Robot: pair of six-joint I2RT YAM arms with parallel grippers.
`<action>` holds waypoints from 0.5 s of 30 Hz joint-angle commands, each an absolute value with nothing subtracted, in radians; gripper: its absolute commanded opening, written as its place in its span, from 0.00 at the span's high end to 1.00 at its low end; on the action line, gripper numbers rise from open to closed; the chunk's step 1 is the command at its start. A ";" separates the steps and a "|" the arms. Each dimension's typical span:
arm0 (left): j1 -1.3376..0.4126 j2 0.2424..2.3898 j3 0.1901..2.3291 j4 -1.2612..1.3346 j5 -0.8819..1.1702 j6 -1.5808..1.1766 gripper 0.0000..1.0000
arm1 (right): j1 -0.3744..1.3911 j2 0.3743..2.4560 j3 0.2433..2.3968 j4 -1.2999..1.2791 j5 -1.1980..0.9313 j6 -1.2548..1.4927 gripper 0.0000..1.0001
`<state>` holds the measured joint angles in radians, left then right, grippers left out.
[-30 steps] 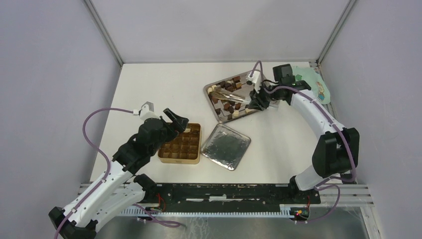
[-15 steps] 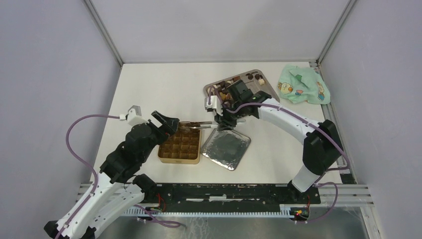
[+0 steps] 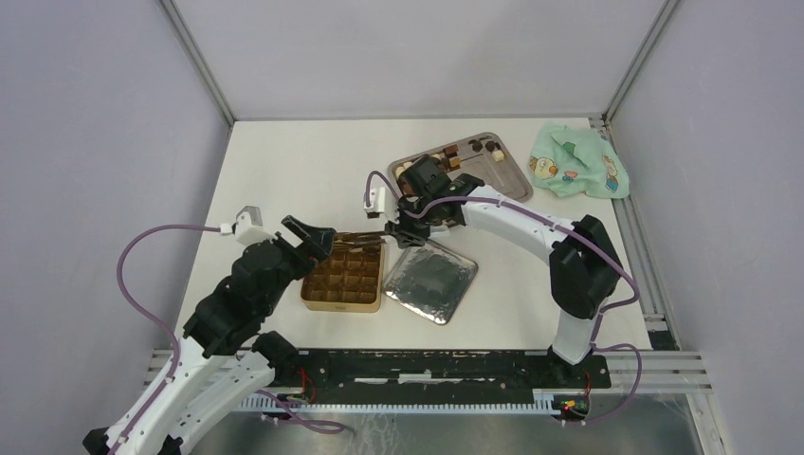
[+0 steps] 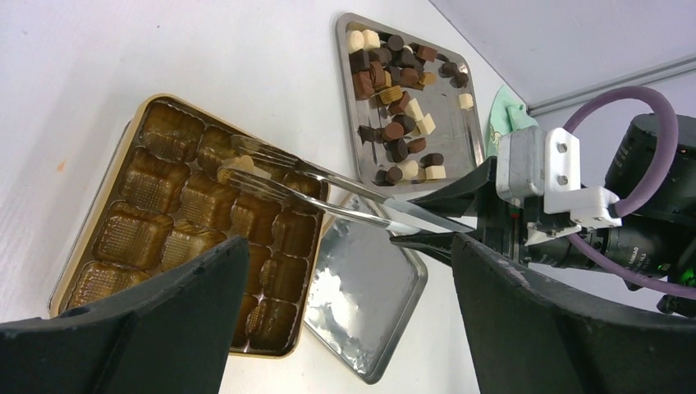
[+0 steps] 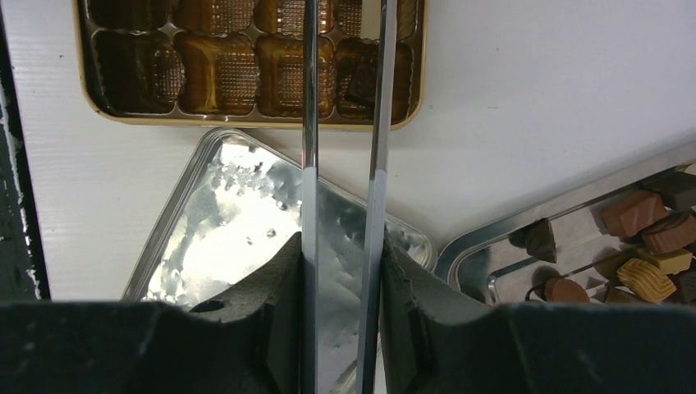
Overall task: Pack the chocolate
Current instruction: Pick up the fake chocolate from the plate, then place the fake chocolate in the packing box.
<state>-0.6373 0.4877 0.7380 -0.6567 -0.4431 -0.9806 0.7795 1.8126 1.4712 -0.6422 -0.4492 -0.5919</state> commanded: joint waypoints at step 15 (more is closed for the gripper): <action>-0.643 0.493 0.743 -0.639 -0.465 -0.991 0.03 | 0.796 1.856 1.561 -0.592 -0.377 -0.549 0.52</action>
